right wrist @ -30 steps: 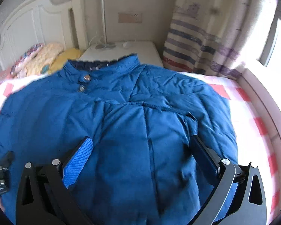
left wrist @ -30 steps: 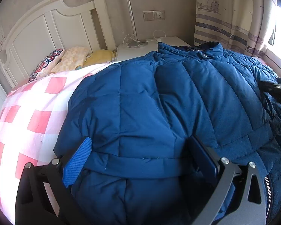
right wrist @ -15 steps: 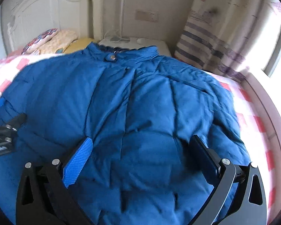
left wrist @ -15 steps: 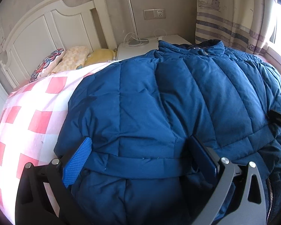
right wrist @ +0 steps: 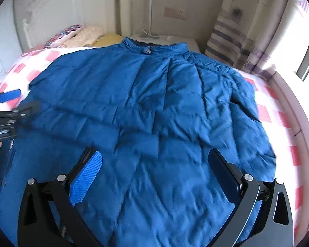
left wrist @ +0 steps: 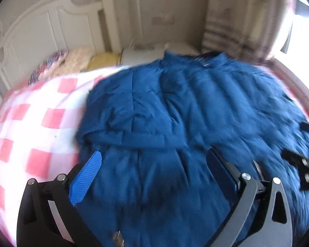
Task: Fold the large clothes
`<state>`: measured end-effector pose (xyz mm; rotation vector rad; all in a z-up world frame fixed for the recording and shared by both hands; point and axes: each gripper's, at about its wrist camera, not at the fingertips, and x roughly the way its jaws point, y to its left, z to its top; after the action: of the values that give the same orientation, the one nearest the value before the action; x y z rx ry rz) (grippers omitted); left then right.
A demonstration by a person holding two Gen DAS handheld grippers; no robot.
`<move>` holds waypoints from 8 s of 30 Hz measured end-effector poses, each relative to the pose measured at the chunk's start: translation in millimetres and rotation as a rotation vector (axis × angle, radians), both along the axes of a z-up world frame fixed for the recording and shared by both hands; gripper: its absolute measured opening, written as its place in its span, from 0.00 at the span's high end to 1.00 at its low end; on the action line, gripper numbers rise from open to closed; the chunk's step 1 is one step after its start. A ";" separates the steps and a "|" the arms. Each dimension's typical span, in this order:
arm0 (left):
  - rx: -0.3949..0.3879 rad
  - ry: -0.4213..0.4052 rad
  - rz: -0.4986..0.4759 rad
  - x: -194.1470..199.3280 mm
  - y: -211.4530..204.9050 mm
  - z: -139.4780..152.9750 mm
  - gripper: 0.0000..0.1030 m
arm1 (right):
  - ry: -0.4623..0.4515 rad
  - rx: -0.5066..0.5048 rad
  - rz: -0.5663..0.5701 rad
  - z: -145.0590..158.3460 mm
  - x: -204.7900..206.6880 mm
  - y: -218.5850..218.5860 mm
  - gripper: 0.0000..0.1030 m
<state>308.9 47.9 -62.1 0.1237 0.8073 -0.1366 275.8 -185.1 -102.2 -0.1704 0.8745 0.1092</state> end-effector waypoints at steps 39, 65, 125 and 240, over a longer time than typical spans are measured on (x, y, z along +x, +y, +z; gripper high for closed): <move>-0.176 0.069 -0.007 -238.4 110.4 -68.7 0.02 | 0.029 0.138 -0.012 -49.5 -259.0 -146.6 0.04; -0.176 0.017 0.022 -240.7 102.3 -64.4 0.39 | -0.116 0.181 0.059 -57.3 -249.0 -109.6 0.05; -0.796 -0.544 -0.188 -397.3 213.3 135.9 0.91 | -0.694 0.542 0.332 166.0 -400.6 -133.3 0.85; 0.117 -0.304 0.119 -39.7 16.8 92.9 0.03 | -0.271 0.061 -0.028 88.1 -44.8 -61.9 0.06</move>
<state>269.2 64.7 30.8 0.2011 0.5170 0.0418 231.0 -247.0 -14.1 -0.1128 0.6021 0.0839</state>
